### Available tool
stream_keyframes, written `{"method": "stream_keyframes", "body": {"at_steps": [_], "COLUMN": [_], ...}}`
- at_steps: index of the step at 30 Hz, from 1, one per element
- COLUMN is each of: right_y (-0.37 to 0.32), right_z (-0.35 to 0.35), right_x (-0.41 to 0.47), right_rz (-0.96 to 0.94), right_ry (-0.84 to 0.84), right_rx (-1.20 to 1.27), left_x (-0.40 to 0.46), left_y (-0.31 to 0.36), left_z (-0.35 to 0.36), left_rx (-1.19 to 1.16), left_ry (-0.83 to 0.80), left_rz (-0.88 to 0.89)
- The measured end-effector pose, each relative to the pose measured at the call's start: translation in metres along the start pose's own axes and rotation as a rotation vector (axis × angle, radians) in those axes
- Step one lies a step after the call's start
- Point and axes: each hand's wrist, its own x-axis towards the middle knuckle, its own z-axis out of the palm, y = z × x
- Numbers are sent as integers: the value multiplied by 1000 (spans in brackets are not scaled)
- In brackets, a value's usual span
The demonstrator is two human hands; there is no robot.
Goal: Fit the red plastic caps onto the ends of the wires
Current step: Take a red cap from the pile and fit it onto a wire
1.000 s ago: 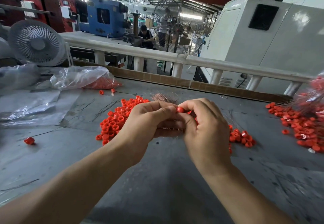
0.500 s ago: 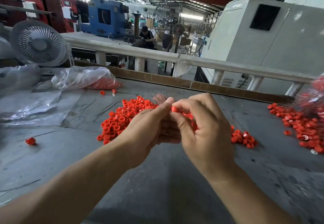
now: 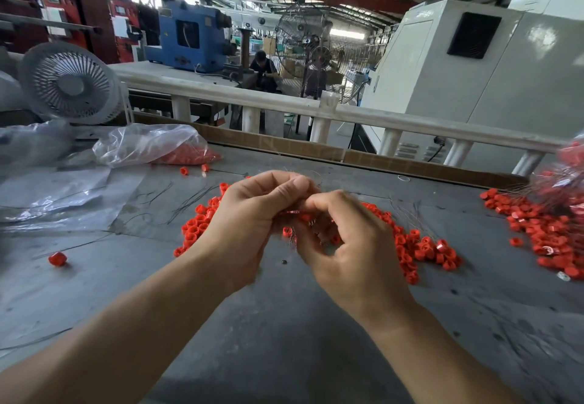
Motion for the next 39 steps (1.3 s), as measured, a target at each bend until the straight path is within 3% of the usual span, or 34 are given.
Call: {"method": "stream_keyframes", "body": {"at_steps": [8, 15, 22, 39], "right_y": [4, 7, 12, 18], "right_z": [-3, 1, -3, -14], "right_x": [0, -1, 0, 1], "right_rz": [74, 146, 119, 157], "right_ry": [-53, -97, -69, -190], "right_rx": [-1, 51, -16, -219], "left_x": [3, 4, 9, 17], "left_y": [2, 2, 4, -3], "left_z": [-4, -5, -9, -30], "left_rx": [76, 92, 201, 502], "left_ry": [184, 212, 263, 313], "left_rz": [-17, -57, -62, -26]}}
